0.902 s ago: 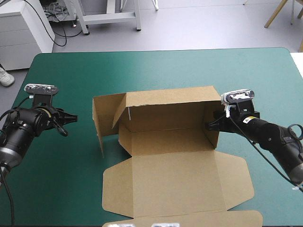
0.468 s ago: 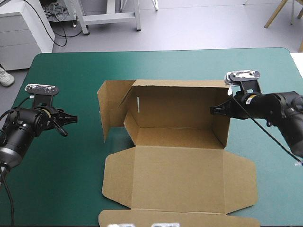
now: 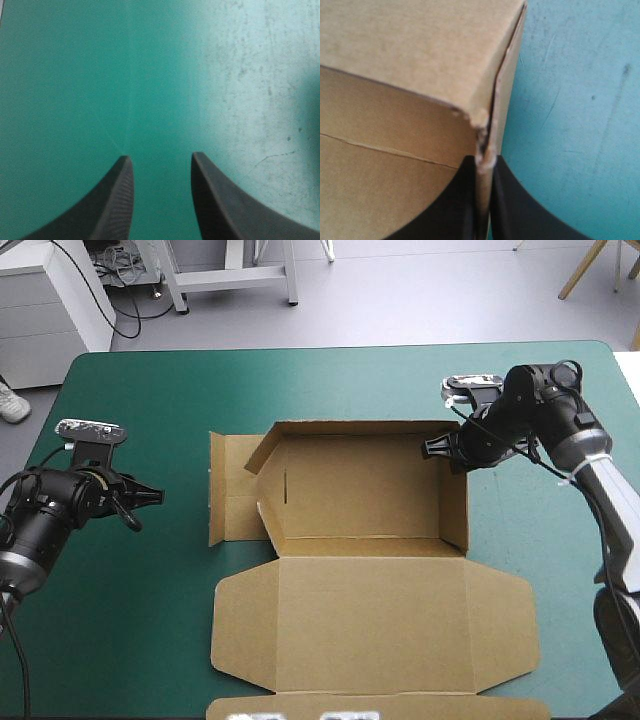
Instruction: Fold the box
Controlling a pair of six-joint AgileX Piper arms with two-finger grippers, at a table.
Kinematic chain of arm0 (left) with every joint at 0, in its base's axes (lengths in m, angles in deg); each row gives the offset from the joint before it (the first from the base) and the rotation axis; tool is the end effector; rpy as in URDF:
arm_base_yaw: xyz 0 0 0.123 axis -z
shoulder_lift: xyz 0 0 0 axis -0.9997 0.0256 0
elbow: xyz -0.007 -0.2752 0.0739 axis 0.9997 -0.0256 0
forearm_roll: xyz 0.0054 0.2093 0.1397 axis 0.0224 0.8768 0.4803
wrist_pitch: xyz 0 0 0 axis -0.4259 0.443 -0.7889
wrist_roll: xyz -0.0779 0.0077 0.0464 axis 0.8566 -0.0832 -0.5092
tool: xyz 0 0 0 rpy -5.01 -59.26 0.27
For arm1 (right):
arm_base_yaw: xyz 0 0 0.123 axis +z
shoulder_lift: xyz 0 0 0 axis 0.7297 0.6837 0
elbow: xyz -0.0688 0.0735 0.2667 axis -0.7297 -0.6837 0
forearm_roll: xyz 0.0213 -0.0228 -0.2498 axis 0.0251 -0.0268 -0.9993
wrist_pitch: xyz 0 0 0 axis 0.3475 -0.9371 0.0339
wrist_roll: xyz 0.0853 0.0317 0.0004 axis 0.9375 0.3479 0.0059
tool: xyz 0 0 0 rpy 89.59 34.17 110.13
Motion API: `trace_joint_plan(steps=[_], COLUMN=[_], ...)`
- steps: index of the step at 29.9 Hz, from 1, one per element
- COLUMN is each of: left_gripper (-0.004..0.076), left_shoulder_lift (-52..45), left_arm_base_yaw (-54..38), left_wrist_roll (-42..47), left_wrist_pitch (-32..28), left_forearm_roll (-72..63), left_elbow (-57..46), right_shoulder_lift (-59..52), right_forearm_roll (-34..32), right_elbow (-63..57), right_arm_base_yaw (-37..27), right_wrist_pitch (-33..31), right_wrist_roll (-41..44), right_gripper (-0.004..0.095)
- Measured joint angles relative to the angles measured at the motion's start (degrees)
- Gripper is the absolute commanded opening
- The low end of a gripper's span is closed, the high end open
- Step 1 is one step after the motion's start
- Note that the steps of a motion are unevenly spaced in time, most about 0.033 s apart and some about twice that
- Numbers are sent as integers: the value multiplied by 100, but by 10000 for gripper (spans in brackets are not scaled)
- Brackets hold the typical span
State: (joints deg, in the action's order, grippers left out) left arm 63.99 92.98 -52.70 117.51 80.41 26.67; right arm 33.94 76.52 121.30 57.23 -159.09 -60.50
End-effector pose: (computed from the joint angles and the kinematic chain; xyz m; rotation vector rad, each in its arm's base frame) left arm 0.2519 -0.0016 0.3163 0.0321 2.4712 0.2218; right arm 0.3391 0.0761 0.3356 -0.2769 2.7813 0.2591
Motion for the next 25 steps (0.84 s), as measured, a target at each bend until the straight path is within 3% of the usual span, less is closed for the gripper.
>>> trace_joint_plan(steps=[8, 11, 15, 17, 25], left_gripper=[256, 256, 256, 256, 256], left_shoulder_lift=[0, 0, 0, 0, 0], left_arm_base_yaw=[0, 0, 0, 0, 0], left_wrist_roll=[-62, -62, -139, -186, -283], left_wrist_pitch=[110, 140, 194, 216, 255], left_forearm_roll=[0, 0, 0, 0, -13], left_elbow=[0, 0, 0, 0, 0], right_shoulder_lift=[1015, 1371, 1745, 1853, 1744], right_forearm_roll=[76, 120, 126, 126, 54], right_elbow=[902, 1192, 1436, 1511, 1963], right_arm_base_yaw=[0, 0, 0, 0, 0], right_wrist_pitch=[-32, 2, 82, 122, 32], right_wrist_roll=[-172, -320, -458, -486, -492], right_gripper=[15, 153, 483, 600, 630])
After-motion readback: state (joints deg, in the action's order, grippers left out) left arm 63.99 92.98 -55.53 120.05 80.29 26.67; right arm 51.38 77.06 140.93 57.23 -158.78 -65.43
